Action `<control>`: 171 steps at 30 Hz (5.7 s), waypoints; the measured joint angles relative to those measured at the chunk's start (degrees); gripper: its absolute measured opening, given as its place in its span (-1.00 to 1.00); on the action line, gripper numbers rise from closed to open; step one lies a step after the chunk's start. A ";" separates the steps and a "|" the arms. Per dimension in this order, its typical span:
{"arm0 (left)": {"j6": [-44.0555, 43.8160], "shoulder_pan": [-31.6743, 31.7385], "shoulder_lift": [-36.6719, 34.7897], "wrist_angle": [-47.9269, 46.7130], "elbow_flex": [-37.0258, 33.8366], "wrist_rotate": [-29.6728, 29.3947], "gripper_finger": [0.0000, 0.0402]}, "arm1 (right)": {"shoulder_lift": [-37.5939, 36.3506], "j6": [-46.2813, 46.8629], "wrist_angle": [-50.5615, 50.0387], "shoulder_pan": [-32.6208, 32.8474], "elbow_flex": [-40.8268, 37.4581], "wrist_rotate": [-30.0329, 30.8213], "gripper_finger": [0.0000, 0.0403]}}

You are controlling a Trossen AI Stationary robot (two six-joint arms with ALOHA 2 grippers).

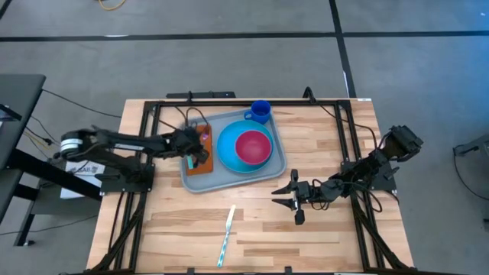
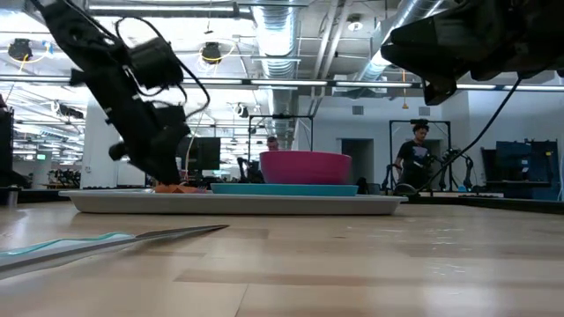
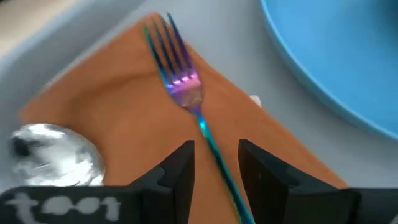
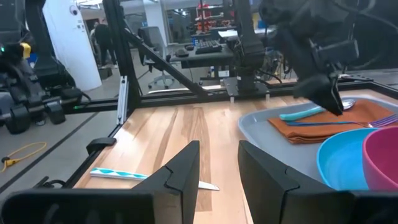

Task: Set up tray
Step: Put the purple fork on the brown napkin on the gray tray, then put the blue knife on the brown napkin on the gray serving tray

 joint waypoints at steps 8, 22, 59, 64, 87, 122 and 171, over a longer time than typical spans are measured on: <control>0.93 0.04 10.36 9.80 0.00 -1.82 -0.45 | 0.00 0.04 -0.99 0.00 0.00 0.00 -0.48; -0.51 0.07 10.86 9.83 0.04 -5.05 -0.75 | 0.00 2.03 -1.21 0.02 0.00 -0.02 -0.48; -50.97 -12.41 9.52 0.34 -0.02 -30.75 -0.97 | -0.02 0.20 -6.85 0.00 0.02 0.06 -0.48; -51.00 -12.41 11.09 1.24 0.02 -31.63 -0.91 | -0.02 0.05 -6.96 -1.08 0.02 0.13 -0.48; -30.09 -14.51 3.81 2.50 6.25 -17.98 -0.64 | -0.02 1.04 -8.00 -2.25 0.04 0.05 -0.48; -44.92 -51.13 48.75 -38.12 62.44 15.01 -0.64 | 0.15 18.05 -19.41 -1.01 -0.07 0.20 -0.48; -49.23 -41.02 44.91 -83.10 69.20 -14.71 -0.95 | 0.15 18.05 -19.71 -0.99 -0.03 0.15 -0.48</control>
